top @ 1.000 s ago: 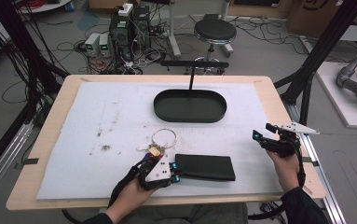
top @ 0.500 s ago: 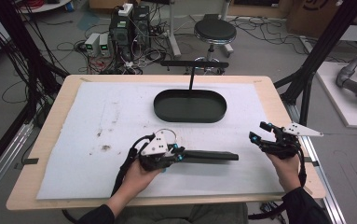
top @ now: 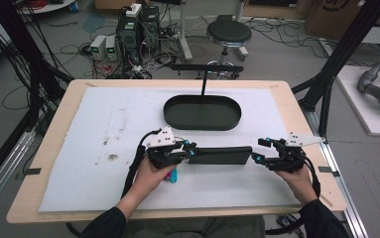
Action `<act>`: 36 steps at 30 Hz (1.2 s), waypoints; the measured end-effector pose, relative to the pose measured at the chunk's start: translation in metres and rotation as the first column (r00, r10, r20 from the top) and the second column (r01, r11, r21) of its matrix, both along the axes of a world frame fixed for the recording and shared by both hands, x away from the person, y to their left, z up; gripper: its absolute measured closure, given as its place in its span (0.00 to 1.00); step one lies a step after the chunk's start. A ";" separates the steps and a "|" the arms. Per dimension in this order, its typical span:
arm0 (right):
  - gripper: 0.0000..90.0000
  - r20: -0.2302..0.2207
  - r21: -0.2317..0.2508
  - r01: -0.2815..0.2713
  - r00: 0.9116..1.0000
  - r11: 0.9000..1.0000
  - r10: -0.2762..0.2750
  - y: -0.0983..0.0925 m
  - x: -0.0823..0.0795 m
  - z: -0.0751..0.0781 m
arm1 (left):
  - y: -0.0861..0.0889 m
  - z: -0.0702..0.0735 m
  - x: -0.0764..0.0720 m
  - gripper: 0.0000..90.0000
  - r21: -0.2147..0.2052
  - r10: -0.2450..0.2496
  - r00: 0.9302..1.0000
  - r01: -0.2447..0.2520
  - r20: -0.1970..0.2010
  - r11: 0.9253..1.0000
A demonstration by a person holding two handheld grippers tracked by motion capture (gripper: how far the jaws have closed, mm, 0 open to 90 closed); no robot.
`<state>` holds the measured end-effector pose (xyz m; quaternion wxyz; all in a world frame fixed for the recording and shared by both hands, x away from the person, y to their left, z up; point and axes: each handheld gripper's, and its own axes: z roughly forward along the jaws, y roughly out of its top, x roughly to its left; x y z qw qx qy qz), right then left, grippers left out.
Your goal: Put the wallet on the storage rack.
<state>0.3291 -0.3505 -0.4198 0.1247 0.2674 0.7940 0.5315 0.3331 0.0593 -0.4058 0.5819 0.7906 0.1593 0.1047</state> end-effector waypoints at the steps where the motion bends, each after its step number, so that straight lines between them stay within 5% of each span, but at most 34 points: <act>1: 0.39 -0.018 -0.019 -0.015 1.000 1.000 0.015 0.005 0.003 -0.003 | 0.000 0.000 0.000 0.87 -0.001 -0.002 1.000 0.002 0.001 1.000; 8: 0.45 -0.040 -0.036 -0.063 0.997 0.997 0.062 0.020 0.009 -0.006 | 0.001 -0.002 0.002 0.86 -0.009 -0.021 1.000 0.021 0.001 1.000; 10: 0.58 -0.053 -0.032 -0.096 0.994 0.995 0.095 0.025 0.011 -0.007 | 0.003 -0.002 0.002 0.83 -0.007 -0.011 1.000 0.011 0.006 1.000; 12: 0.65 -0.029 -0.057 -0.093 0.995 0.994 0.092 0.027 0.009 -0.007 | 0.003 -0.003 0.003 0.66 0.001 0.005 1.000 -0.005 0.005 1.000; 14: 0.68 -0.030 -0.058 -0.098 0.995 0.994 0.096 0.026 0.010 -0.007 | 0.005 -0.006 0.005 0.59 0.032 0.019 1.000 -0.019 0.006 0.999; 21: 0.80 -0.029 -0.070 -0.152 0.988 0.986 0.151 0.026 0.006 -0.006 | 0.006 -0.016 0.018 0.33 0.032 0.057 0.997 -0.056 -0.048 0.998; 30: 0.82 -0.020 -0.077 -0.197 0.980 0.977 0.196 0.025 0.002 -0.005 | 0.010 -0.021 0.031 0.37 -0.009 0.004 0.998 -0.004 -0.068 1.000; 34: 0.82 -0.021 -0.080 -0.211 0.977 0.974 0.210 0.025 0.002 -0.005 | -0.001 -0.022 0.036 0.40 0.109 -0.063 0.994 0.072 -0.090 0.991; 36: 0.82 -0.020 -0.082 -0.213 0.977 0.973 0.212 0.025 0.001 -0.005 | -0.005 -0.021 0.038 0.43 0.095 -0.075 0.993 0.083 -0.087 0.992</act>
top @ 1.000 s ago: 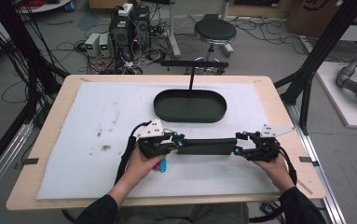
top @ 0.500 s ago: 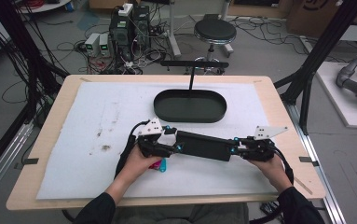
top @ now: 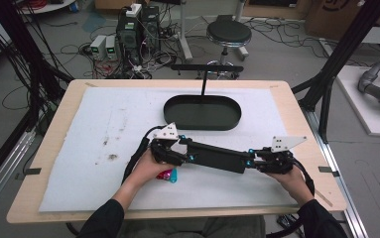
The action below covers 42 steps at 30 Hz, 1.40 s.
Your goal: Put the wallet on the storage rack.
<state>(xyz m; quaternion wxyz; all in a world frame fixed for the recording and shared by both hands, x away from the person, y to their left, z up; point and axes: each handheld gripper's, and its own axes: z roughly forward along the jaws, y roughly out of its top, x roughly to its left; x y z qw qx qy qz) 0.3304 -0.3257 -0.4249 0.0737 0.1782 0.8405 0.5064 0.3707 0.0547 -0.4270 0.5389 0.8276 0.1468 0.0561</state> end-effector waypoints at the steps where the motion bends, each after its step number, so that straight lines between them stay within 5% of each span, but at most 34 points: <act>1: 0.82 0.003 0.000 -0.003 1.000 1.000 0.003 0.000 0.000 0.000 | -0.001 -0.001 0.001 0.43 -0.007 -0.008 1.000 0.008 -0.001 1.000; 5: 0.81 0.002 -0.002 0.003 1.000 1.000 -0.003 0.000 0.000 0.000 | 0.001 -0.005 0.005 0.65 0.017 -0.046 0.999 0.046 -0.019 0.999; 12: 0.75 0.002 0.000 0.044 0.999 0.999 -0.044 -0.003 0.001 0.000 | 0.003 0.000 0.000 0.81 0.013 -0.102 0.995 0.102 -0.004 0.995; 22: 0.54 0.014 0.021 0.097 0.995 0.995 -0.097 -0.004 0.003 0.001 | 0.001 0.007 -0.010 0.84 -0.009 -0.104 0.994 0.104 0.035 0.995; 24: 0.45 0.002 0.054 0.160 0.987 0.986 -0.160 -0.009 0.004 0.003 | 0.002 0.008 -0.010 0.84 -0.022 -0.093 0.995 0.094 0.037 0.995; 27: 0.43 0.004 0.078 0.181 0.983 0.980 -0.182 -0.013 0.005 0.004 | 0.005 0.010 -0.010 0.84 -0.038 -0.080 0.996 0.082 0.040 0.996; 32: 0.39 0.018 0.120 0.284 0.958 0.951 -0.288 -0.023 0.005 0.006 | 0.011 0.016 -0.010 0.84 -0.074 -0.053 0.997 0.057 0.055 0.996; 41: 0.37 0.012 0.156 0.477 0.875 0.865 -0.484 -0.042 0.005 0.008 | 0.022 0.037 -0.010 0.84 -0.105 -0.009 0.995 0.019 0.095 0.994; 42: 0.37 0.012 0.156 0.477 0.875 0.865 -0.484 -0.042 0.005 0.008 | 0.024 0.039 -0.009 0.84 -0.104 -0.002 0.995 0.012 0.102 0.995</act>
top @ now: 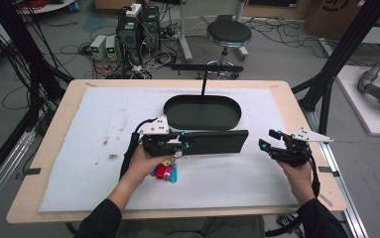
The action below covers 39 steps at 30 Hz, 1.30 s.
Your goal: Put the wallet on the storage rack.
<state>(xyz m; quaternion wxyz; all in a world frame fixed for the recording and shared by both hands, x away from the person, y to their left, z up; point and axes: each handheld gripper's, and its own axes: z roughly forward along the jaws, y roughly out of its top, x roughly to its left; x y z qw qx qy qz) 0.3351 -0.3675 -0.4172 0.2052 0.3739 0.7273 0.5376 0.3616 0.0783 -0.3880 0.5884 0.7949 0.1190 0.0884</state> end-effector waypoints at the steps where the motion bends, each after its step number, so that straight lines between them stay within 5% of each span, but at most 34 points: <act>1: 0.37 0.001 0.003 0.006 1.000 1.000 -0.006 -0.001 0.000 0.000 | 0.001 0.002 0.001 0.83 -0.001 0.007 1.000 -0.007 0.005 1.000; 22: 0.37 -0.022 -0.018 0.066 0.998 0.998 -0.066 -0.003 0.004 -0.002 | 0.012 0.037 0.033 0.84 -0.048 0.124 0.989 -0.120 0.086 0.992; 27: 0.37 -0.023 -0.022 0.077 0.997 0.997 -0.077 -0.004 0.005 -0.003 | 0.007 0.032 0.049 0.84 -0.037 0.152 0.982 -0.149 0.108 0.988; 31: 0.37 -0.025 -0.025 0.074 0.997 0.997 -0.075 -0.004 0.005 -0.003 | -0.001 0.023 0.063 0.84 -0.019 0.207 0.970 -0.206 0.129 0.978; 39: 0.38 -0.025 -0.027 0.075 0.997 0.997 -0.075 -0.004 0.005 -0.003 | -0.011 -0.003 0.091 0.84 -0.064 0.293 0.953 -0.289 0.071 0.955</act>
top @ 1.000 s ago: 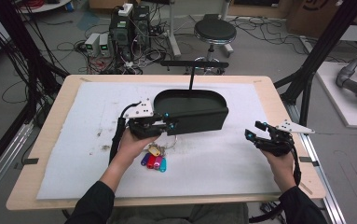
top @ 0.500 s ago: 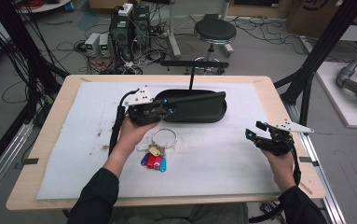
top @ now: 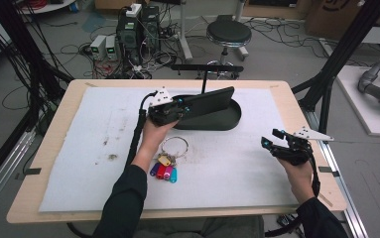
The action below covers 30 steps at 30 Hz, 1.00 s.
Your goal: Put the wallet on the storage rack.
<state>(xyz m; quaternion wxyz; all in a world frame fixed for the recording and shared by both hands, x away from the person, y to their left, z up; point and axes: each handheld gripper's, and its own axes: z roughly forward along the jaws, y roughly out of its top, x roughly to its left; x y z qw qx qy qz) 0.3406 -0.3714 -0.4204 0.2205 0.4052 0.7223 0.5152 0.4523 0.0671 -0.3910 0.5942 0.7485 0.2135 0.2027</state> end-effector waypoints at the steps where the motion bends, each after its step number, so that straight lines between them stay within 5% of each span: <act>1: 0.38 -0.003 0.000 0.001 1.000 1.000 -0.001 0.000 0.000 0.000 | -0.001 -0.004 0.003 0.84 -0.013 0.007 1.000 -0.007 -0.006 1.000; 5: 0.38 -0.006 -0.006 -0.004 1.000 1.000 0.004 0.001 0.001 -0.001 | -0.006 -0.013 0.013 0.84 -0.028 0.036 0.999 -0.037 -0.035 0.999; 10: 0.38 -0.010 -0.009 -0.002 1.000 1.000 0.002 0.001 0.002 -0.002 | -0.013 -0.020 0.020 0.84 0.023 0.067 0.996 -0.065 -0.058 0.998; 30: 0.38 -0.008 -0.012 -0.003 1.000 1.000 0.003 0.002 0.003 -0.002 | -0.006 -0.034 0.032 0.83 0.058 0.073 0.992 -0.067 -0.108 0.996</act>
